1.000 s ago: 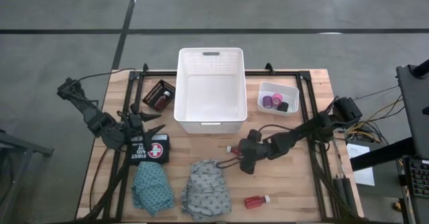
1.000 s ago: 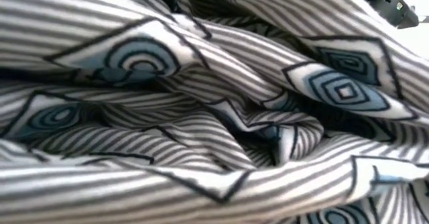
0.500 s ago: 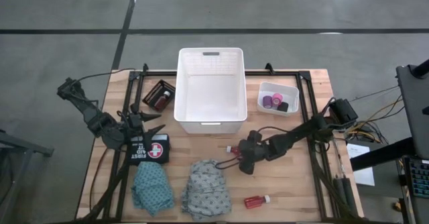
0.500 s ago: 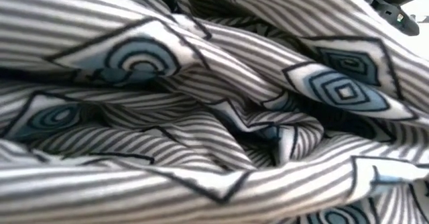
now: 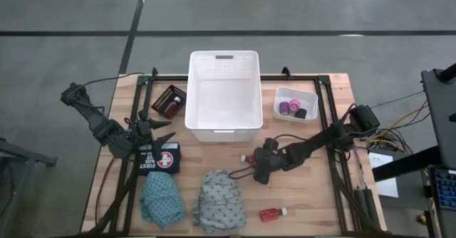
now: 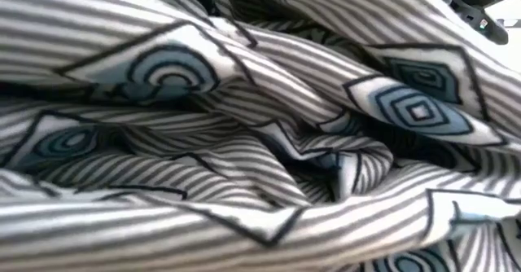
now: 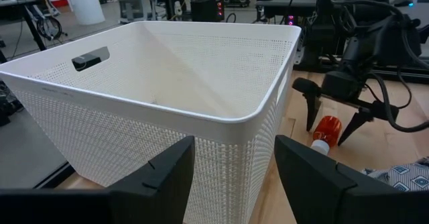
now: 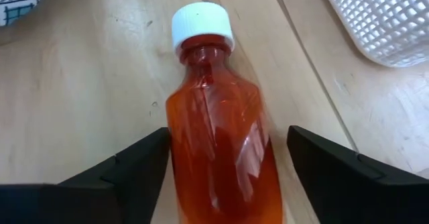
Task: Pick & Place Medicine items
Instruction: Put the top red medicine bottle into the black bin
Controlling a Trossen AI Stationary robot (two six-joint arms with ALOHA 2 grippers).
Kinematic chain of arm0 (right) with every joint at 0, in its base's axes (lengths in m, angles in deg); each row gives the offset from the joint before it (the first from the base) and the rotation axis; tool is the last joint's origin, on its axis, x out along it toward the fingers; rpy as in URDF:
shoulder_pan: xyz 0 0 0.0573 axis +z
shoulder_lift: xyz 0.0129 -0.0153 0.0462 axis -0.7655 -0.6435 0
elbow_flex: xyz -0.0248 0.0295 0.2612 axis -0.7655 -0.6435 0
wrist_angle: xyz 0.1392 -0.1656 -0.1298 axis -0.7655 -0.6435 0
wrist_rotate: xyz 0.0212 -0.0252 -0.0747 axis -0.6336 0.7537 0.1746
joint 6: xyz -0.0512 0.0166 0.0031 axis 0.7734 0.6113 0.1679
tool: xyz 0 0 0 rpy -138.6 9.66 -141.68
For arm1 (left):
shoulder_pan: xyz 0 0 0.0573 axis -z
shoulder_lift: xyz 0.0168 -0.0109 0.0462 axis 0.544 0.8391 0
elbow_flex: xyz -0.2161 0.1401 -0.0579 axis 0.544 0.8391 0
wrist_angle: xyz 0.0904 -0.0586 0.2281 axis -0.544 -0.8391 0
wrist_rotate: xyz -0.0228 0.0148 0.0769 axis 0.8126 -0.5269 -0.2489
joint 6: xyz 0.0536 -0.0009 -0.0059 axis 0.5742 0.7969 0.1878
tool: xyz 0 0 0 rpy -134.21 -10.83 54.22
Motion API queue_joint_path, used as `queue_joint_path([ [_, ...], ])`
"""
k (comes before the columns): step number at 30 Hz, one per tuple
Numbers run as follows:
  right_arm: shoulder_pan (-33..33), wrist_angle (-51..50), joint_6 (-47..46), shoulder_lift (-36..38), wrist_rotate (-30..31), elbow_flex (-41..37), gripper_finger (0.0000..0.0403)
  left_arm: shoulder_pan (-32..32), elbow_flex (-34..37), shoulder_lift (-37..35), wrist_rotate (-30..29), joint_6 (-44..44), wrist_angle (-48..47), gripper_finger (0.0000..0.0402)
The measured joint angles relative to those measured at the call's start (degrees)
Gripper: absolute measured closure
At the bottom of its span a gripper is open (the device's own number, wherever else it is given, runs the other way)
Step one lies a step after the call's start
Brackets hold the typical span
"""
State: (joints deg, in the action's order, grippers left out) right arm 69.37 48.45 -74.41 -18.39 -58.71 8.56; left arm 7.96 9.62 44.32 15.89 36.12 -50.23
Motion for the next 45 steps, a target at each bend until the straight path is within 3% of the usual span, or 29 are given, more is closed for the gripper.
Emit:
queue_joint_path([
  [7, 0.0, 0.0, 0.0, 0.0, 0.1, 0.0, 0.0184, 0.0, 0.0, 0.0, 0.0, 0.0, 0.0, 0.019],
  [12, 0.0, -0.1, 0.0, 0.0, 0.1, 0.0, 0.0211, 0.0, 0.0, 0.0, 0.0, 0.0, 0.0, 0.019],
  [27, 0.0, -1.0, 0.7, 6.4, -0.4, 9.2, 0.02, 0.0, 0.0, 0.0, 0.0, 0.0, 0.0, 0.019],
  [39, 0.1, -3.2, 21.2, 2.4, -0.3, 28.4, 0.02, 0.0, 0.0, 0.0, 0.0, 0.0, -0.6, 0.019],
  [42, 0.1, -3.3, 24.3, 0.5, 3.3, 32.9, 0.02, 0.0, 0.0, 0.0, 0.0, 0.0, -1.2, 0.019],
  [45, 0.1, -3.3, 24.1, -1.7, 12.8, 36.9, 0.02, 0.0, 0.0, 0.0, 0.0, 0.0, -1.4, 0.019],
])
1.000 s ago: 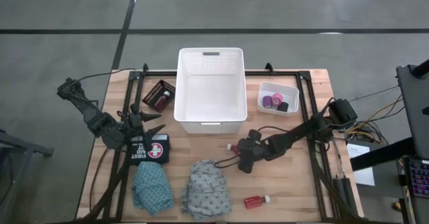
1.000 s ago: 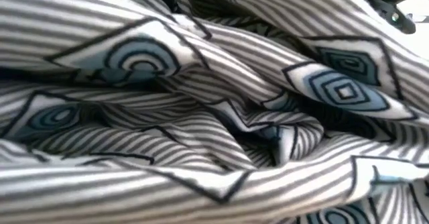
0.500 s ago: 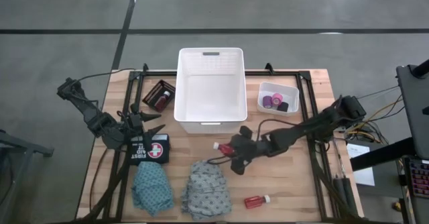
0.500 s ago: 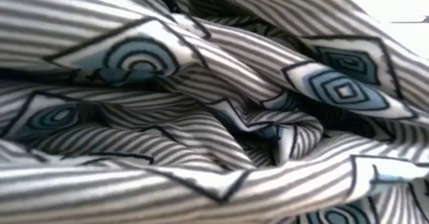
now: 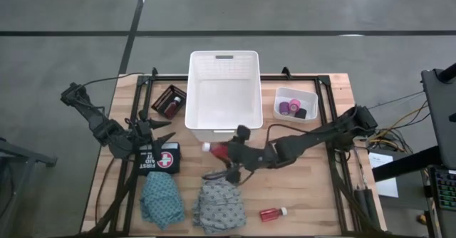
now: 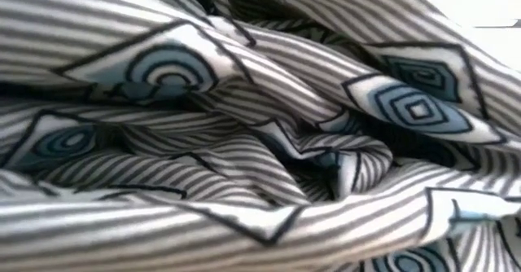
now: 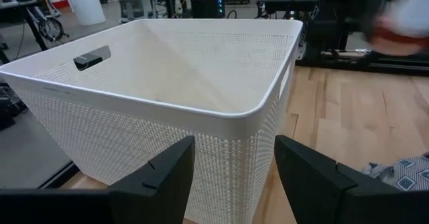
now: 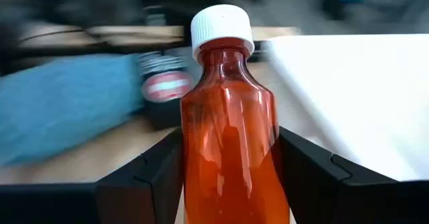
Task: Pick & Place Medicine items
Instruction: Put the top red medicine bottle into the black bin
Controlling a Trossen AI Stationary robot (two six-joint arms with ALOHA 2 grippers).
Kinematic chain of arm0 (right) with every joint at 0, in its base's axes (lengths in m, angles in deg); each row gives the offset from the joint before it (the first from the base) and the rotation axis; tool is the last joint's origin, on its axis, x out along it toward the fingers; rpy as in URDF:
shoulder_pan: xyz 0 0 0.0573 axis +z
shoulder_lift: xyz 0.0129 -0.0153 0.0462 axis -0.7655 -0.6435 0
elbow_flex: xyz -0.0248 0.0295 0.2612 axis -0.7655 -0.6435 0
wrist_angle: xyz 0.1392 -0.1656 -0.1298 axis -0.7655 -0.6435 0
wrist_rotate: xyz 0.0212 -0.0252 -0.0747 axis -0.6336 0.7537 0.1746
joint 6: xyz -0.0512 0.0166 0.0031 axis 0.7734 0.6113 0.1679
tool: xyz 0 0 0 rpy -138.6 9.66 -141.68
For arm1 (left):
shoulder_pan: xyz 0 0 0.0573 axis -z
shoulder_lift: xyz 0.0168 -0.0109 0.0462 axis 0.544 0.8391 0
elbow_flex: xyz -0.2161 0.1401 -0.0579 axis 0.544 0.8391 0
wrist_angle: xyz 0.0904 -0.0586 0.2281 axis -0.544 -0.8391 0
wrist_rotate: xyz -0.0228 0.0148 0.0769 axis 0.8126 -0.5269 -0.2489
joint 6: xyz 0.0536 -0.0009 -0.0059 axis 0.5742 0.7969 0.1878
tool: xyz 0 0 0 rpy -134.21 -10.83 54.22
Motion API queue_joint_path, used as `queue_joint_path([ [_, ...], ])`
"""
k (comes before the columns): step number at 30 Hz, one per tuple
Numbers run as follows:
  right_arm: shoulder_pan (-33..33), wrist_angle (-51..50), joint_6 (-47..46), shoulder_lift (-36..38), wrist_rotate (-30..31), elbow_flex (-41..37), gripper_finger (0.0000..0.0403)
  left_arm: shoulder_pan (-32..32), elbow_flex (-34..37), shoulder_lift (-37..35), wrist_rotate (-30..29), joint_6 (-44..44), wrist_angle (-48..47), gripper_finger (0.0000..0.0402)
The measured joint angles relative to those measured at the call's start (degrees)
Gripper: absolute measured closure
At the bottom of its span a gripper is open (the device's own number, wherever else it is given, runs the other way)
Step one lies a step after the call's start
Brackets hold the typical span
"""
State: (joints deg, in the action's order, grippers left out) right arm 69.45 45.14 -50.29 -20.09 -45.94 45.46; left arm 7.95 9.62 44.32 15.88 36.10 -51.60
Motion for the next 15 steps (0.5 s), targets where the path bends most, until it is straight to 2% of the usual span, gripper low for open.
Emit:
queue_joint_path([
  [5, -0.1, 2.5, -4.4, -6.2, 16.1, 6.8, 0.02, 0.0, 0.0, 0.0, 0.0, 0.0, -0.1, 0.019],
  [15, 0.3, 4.9, -5.7, -21.2, 31.5, 20.6, 0.02, 0.0, 0.0, 0.0, 0.0, 0.0, -0.3, 0.019],
])
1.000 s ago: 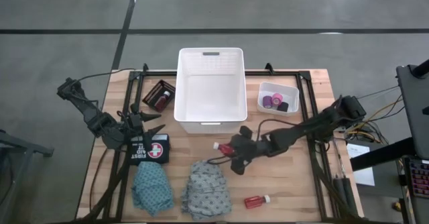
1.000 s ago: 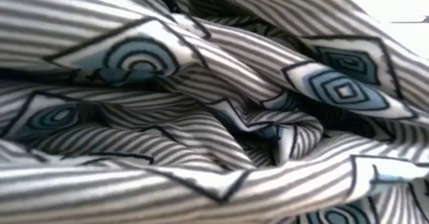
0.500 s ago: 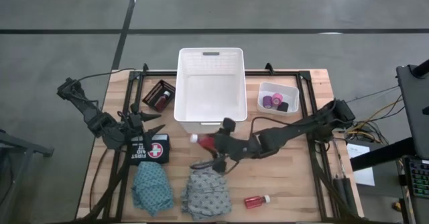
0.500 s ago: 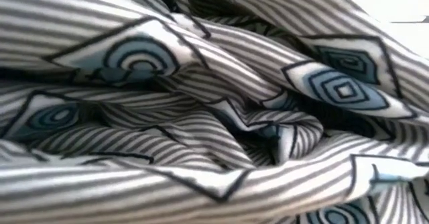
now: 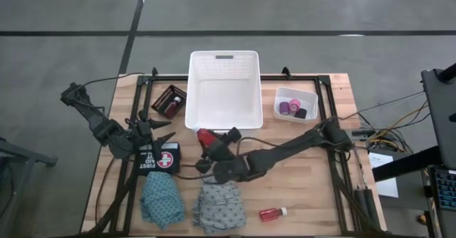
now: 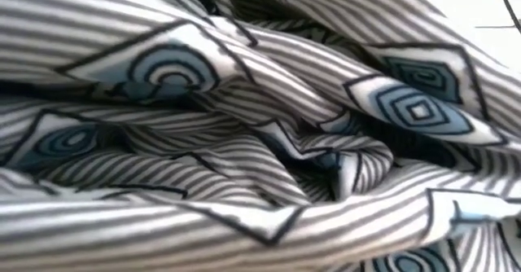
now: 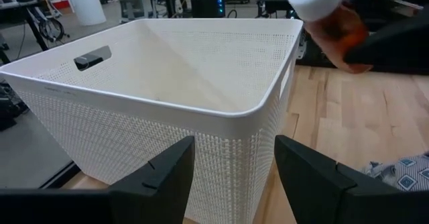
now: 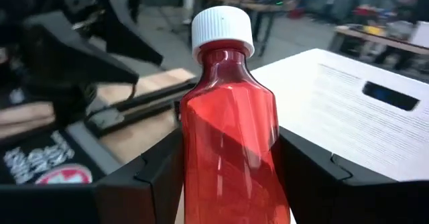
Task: Pick & Place Medicine items
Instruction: Put the top red medicine bottle into the black bin
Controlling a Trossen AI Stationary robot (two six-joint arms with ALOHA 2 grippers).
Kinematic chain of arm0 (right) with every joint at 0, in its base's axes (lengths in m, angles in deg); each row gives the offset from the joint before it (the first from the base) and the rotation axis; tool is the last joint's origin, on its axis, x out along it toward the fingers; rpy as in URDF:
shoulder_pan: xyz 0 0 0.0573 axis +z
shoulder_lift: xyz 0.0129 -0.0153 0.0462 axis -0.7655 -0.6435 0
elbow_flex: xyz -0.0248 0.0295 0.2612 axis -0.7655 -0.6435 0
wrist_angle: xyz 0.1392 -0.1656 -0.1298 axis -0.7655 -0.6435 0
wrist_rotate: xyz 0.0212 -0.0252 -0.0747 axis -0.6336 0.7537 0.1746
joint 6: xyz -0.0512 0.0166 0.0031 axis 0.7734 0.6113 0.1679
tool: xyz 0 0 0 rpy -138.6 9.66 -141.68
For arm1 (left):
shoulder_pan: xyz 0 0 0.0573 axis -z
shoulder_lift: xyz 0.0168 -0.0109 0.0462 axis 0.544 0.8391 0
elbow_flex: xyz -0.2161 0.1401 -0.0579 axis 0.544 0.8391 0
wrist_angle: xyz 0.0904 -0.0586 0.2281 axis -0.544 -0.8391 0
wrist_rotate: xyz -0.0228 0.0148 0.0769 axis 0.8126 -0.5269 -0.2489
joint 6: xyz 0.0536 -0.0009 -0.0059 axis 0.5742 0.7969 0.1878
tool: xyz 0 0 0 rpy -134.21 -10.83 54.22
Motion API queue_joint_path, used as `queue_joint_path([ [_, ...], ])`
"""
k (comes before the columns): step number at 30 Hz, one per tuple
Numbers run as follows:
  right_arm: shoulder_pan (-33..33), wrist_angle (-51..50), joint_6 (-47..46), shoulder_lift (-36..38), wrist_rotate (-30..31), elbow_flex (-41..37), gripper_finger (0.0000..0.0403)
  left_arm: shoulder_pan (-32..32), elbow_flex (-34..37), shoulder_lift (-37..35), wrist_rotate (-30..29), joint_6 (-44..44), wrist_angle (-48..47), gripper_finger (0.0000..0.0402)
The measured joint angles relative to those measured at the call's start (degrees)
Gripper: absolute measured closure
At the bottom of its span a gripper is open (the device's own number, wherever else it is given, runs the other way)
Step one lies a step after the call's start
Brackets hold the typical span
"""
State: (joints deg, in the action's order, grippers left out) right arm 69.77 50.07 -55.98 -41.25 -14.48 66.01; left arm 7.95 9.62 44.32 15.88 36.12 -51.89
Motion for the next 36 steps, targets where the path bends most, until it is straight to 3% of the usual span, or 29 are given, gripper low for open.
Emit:
queue_joint_path([
  [6, 1.6, -0.5, 2.6, -5.6, 8.8, 5.2, 0.02, 0.0, 0.0, 0.0, 0.0, 0.0, 0.0, 0.019],
  [16, 1.8, -0.3, 8.5, -11.0, 9.4, 13.1, 0.02, 0.0, 0.0, 0.0, 0.0, 0.0, 0.7, 0.019],
  [23, 1.5, -0.1, 9.0, -11.0, 9.4, 13.3, 0.02, 0.0, 0.0, 0.0, 0.3, -5.3, 2.8, 0.019],
  [25, 1.5, -0.1, 9.2, -11.0, 9.4, 13.5, 0.02, 0.0, 0.0, 0.0, 2.8, -6.1, 4.6, 0.019],
  [32, 1.4, -0.2, 9.4, -10.9, 9.4, 13.4, 0.0199, 0.0, 0.0, 1.4, 14.6, 1.5, 8.1, 0.019],
  [36, 1.3, -0.1, 10.3, -10.9, 9.4, 13.4, 0.0199, 0.0, 0.0, 4.2, 18.0, 15.4, 11.9, 0.019],
])
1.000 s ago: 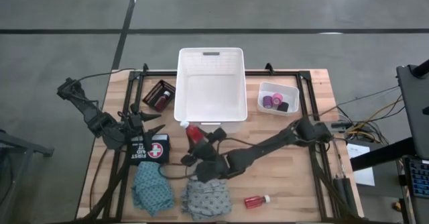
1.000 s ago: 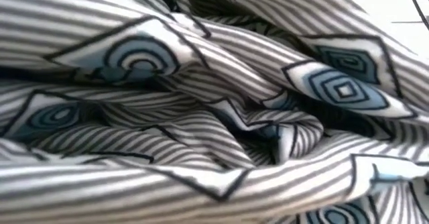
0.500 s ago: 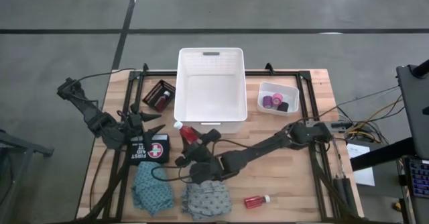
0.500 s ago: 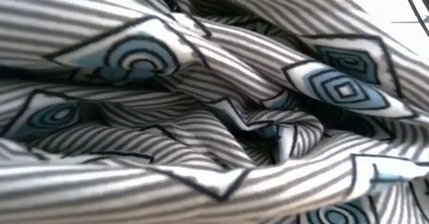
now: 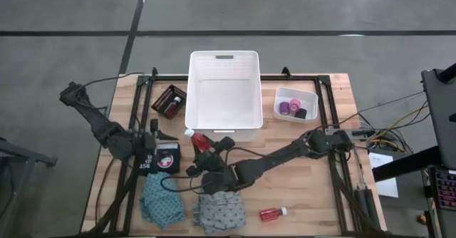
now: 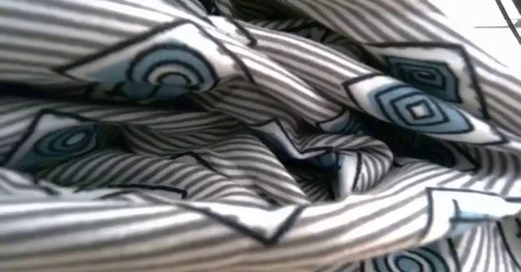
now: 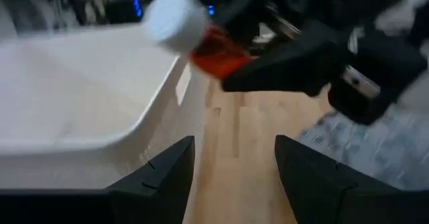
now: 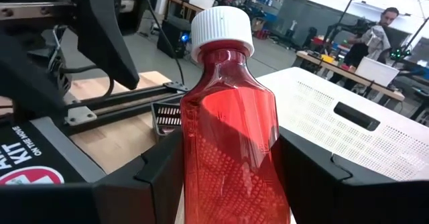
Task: Pick & Place Medicine items
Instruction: Put the top red medicine bottle into the black bin
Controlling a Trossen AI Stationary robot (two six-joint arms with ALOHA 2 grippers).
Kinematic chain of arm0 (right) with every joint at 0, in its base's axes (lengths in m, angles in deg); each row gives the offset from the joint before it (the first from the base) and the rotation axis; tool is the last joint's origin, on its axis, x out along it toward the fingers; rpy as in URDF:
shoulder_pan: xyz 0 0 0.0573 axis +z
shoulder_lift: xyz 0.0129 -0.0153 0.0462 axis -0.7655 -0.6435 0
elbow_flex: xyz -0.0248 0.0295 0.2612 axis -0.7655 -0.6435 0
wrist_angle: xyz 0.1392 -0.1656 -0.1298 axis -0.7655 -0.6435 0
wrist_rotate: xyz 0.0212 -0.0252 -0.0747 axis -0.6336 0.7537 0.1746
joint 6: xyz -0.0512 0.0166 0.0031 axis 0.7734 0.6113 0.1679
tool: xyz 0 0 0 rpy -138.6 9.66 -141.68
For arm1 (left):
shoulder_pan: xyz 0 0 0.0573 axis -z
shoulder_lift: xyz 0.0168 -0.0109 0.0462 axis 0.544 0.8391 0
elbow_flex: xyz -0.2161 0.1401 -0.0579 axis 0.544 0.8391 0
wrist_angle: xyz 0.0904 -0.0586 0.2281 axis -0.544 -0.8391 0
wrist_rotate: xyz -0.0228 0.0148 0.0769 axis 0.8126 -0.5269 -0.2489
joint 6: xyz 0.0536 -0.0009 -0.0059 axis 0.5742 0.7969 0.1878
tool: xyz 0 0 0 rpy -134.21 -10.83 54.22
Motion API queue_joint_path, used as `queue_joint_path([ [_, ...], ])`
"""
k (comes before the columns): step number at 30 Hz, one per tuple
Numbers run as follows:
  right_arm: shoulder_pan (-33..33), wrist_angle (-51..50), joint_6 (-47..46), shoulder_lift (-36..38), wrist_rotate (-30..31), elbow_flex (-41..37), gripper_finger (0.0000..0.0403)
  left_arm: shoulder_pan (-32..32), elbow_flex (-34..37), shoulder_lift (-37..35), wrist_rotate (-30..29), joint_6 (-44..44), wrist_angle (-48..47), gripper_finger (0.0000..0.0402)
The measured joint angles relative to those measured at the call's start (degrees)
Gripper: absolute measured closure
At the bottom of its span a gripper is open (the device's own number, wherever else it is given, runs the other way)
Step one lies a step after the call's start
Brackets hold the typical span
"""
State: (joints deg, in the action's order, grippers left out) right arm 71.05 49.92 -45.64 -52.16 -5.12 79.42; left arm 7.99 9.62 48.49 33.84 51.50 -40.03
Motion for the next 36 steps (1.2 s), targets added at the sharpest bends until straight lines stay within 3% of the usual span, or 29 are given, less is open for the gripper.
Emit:
queue_joint_path([
  [5, 0.0, 0.0, 0.0, 0.0, 0.0, 0.0, 0.0199, -0.3, 0.0, 4.6, -1.8, 8.7, 6.1, 0.019],
  [10, 0.0, 0.0, 0.4, 0.0, -0.1, 0.0, 0.0199, -2.6, 0.0, 7.3, -2.9, 7.0, 12.3, 0.019],
  [18, 0.0, 0.0, 1.3, 0.0, -0.1, 0.0, 0.0199, -10.2, 0.0, 7.4, -2.3, 1.4, 13.1, 0.019],
  [25, 0.0, 0.0, 2.0, 0.0, -0.1, 0.0, 0.0199, -18.9, 0.0, 7.0, 18.1, -2.8, 13.7, 0.0192],
  [36, 0.0, -0.2, 2.9, 0.1, 0.0, -0.1, 0.0199, -21.0, 0.0, 4.1, 28.8, 0.0, 15.1, 0.0208],
])
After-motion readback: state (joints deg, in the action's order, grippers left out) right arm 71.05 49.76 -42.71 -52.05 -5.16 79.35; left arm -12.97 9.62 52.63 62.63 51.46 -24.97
